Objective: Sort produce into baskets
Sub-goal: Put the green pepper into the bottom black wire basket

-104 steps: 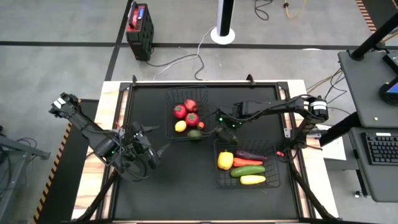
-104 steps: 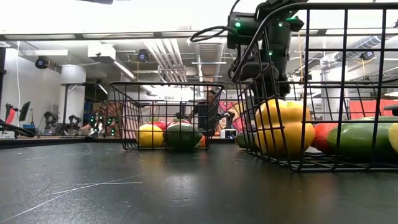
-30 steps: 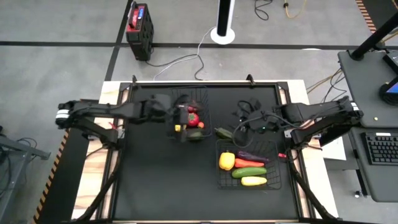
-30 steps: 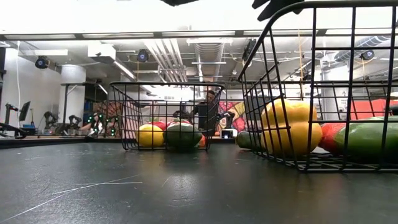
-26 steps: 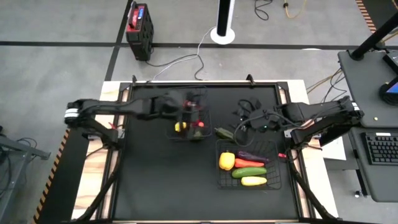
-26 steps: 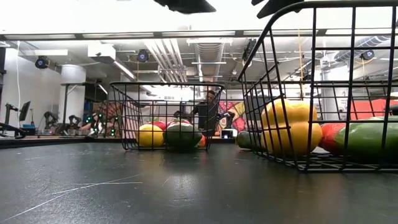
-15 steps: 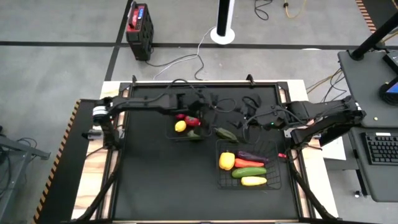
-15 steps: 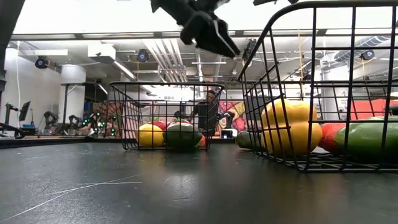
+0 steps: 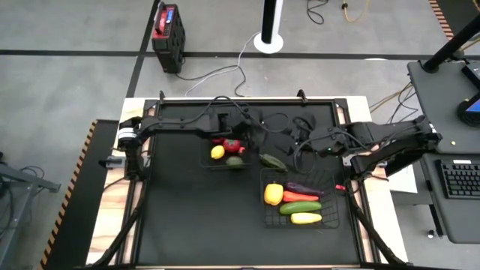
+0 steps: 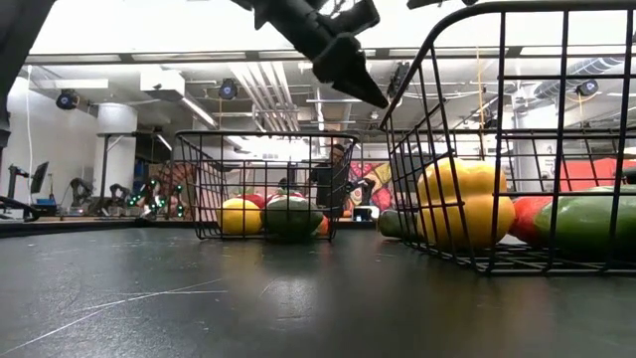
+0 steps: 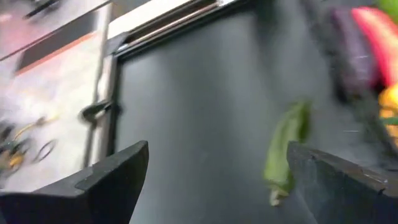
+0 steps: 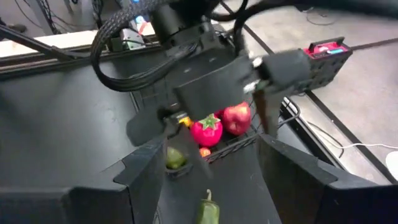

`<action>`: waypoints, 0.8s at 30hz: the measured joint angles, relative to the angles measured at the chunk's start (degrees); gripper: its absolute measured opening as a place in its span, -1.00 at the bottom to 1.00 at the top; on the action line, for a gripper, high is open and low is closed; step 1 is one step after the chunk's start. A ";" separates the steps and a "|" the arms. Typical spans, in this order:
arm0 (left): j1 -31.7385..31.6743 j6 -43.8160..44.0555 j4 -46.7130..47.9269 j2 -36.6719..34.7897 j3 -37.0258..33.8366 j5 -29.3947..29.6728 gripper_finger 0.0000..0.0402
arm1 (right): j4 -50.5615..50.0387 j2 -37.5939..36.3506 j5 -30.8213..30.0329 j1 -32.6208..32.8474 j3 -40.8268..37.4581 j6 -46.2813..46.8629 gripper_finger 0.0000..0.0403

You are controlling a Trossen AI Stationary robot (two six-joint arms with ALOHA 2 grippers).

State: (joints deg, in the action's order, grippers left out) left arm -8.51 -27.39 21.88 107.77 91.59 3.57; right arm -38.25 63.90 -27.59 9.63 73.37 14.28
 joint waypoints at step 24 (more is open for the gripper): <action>0.27 -4.66 7.42 -12.34 -4.12 7.40 0.80 | -1.98 0.05 -2.73 -4.33 -2.77 15.90 0.18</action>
State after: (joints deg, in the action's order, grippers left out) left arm -8.24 -32.05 29.30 95.43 87.47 10.96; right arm -40.23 63.95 -30.32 5.30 70.61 30.18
